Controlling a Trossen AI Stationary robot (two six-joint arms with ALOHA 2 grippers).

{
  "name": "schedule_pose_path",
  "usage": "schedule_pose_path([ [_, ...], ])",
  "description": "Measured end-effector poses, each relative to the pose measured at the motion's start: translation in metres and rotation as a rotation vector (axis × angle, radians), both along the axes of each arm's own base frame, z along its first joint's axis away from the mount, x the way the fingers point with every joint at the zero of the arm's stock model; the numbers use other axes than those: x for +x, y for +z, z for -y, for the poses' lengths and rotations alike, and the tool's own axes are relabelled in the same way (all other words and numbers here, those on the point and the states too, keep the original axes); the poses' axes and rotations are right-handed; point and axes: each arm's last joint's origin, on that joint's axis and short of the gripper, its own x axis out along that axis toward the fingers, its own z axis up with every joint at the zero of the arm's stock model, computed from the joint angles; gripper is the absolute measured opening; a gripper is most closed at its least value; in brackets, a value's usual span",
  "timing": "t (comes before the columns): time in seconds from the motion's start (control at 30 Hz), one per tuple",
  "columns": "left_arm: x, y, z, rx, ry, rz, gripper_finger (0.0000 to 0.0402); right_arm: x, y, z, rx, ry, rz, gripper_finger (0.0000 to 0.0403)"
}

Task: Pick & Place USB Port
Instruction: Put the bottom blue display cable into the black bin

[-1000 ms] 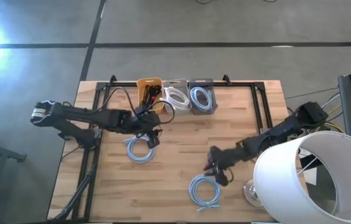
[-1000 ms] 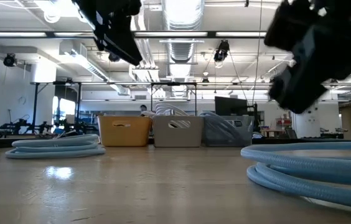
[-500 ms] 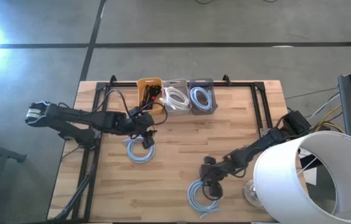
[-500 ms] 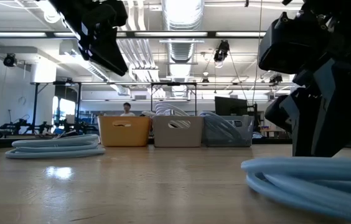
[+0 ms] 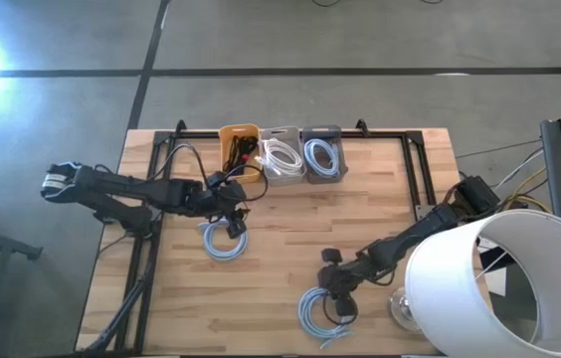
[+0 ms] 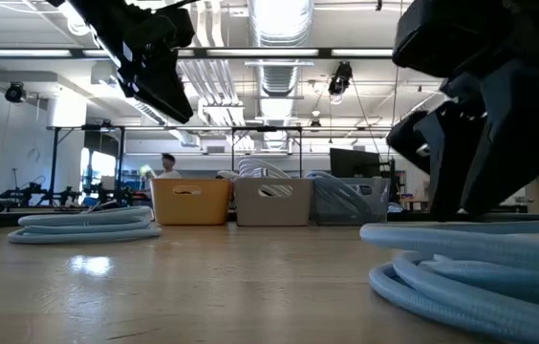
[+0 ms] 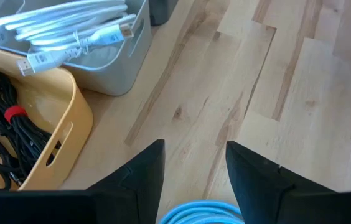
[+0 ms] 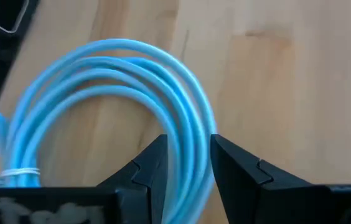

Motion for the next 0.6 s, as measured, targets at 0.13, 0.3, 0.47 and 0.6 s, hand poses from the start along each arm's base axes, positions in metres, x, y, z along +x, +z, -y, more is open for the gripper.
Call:
schedule_pose_path([
  [0.13, 0.0000, -0.0001, 0.0002, -0.001, -0.001, 0.000, 0.0175, -0.0063, -0.0013, -0.0029, -0.089, 0.003, -0.036, 0.0118],
  [0.3, 0.0006, 0.0005, 0.0002, -0.002, 0.000, 0.009, 0.0175, -0.0085, -0.0026, -0.0030, -0.051, -0.048, -0.058, 0.0118],
  [0.47, 0.0006, 0.0005, 0.0002, -0.003, 0.001, 0.010, 0.0174, -0.0086, -0.0024, -0.0041, -0.015, -0.056, -0.070, 0.0118],
  [0.6, 0.0007, 0.0006, 0.0002, -0.003, 0.001, 0.011, 0.0174, -0.0079, -0.0042, -0.0051, -0.004, -0.055, -0.065, 0.0118],
])
